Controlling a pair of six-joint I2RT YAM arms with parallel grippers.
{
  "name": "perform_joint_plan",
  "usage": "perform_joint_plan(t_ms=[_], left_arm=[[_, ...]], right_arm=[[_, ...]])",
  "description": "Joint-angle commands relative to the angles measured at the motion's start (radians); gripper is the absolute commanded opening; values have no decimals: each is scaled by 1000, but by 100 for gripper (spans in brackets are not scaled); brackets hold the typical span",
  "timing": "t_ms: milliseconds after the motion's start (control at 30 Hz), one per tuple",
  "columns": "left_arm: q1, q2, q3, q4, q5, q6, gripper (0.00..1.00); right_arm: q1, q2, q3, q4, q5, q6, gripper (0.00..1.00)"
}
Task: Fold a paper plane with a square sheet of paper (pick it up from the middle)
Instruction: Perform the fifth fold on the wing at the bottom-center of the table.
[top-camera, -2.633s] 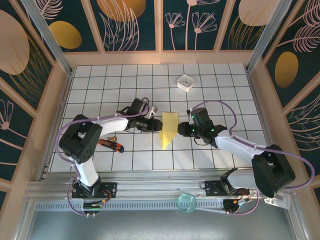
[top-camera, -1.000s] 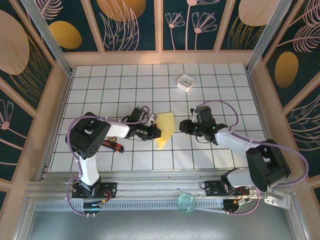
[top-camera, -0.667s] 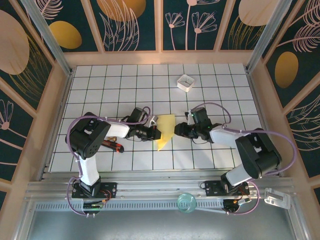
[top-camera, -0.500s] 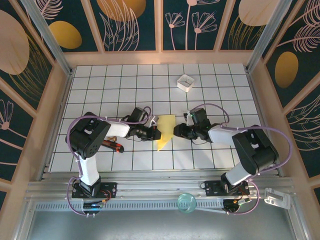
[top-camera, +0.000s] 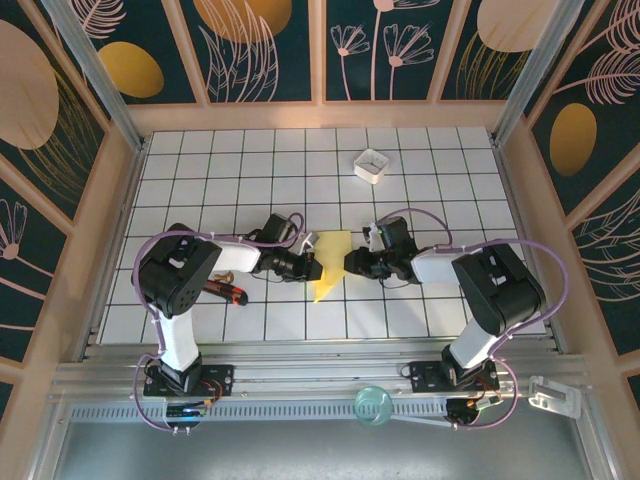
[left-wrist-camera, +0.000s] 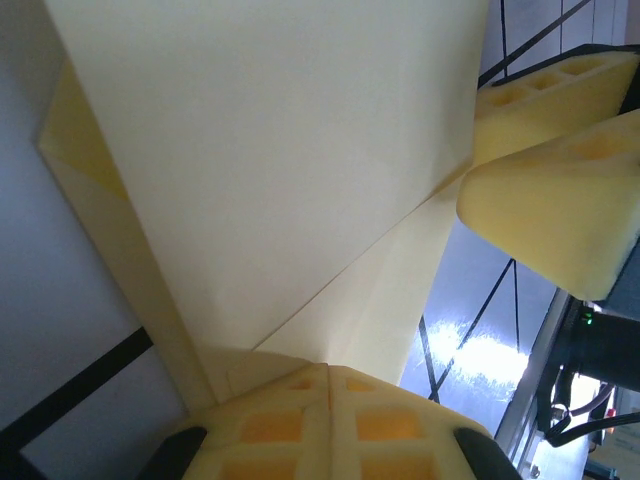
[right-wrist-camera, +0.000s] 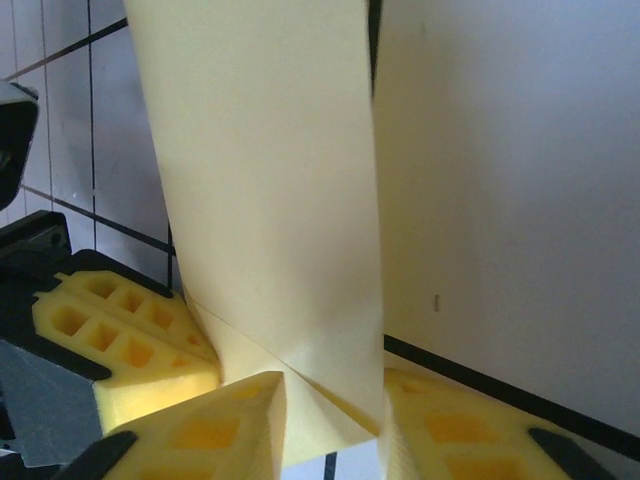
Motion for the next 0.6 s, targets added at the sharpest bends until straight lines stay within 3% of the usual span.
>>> perform_joint_plan(t_ms=[0, 333, 567], left_arm=[[-3, 20, -5, -95, 0, 23, 1], [-3, 17, 1, -100, -9, 21, 3], [-6, -66, -28, -45, -41, -1, 23]], right_arm=[[2, 16, 12, 38, -24, 13, 23], [3, -26, -24, 43, -17, 52, 8], [31, -94, -54, 41, 19, 191, 0]])
